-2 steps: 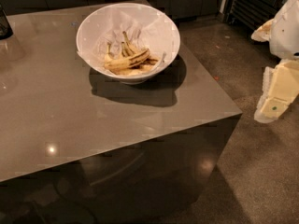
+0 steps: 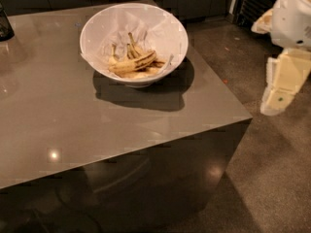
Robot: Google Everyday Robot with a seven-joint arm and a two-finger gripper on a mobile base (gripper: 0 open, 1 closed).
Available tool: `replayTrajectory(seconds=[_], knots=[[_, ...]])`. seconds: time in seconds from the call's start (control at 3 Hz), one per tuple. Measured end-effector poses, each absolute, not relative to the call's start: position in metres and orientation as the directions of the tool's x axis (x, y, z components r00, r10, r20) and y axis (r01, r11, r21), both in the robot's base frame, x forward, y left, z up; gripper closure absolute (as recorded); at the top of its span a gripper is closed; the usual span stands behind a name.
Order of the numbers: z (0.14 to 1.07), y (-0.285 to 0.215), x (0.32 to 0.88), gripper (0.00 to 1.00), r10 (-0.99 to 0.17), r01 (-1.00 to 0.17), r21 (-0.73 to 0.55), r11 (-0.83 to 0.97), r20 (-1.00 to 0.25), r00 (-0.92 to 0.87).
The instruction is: Pick banana from white bowl
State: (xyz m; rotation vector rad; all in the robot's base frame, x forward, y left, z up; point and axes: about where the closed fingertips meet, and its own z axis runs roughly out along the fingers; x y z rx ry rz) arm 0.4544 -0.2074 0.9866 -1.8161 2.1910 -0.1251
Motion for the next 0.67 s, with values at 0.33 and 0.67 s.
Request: replayTrajectory(seconds=[0.33,0.67], knots=[[0.997,-0.201,0.471,0.00,-0.987,-0.956,-0.260,0.137,-0.123,-0.108],[1.012,-0.185,0.494,0.00,-0.993,-0.941,-0.326,0.091,-0.099,-0.061]])
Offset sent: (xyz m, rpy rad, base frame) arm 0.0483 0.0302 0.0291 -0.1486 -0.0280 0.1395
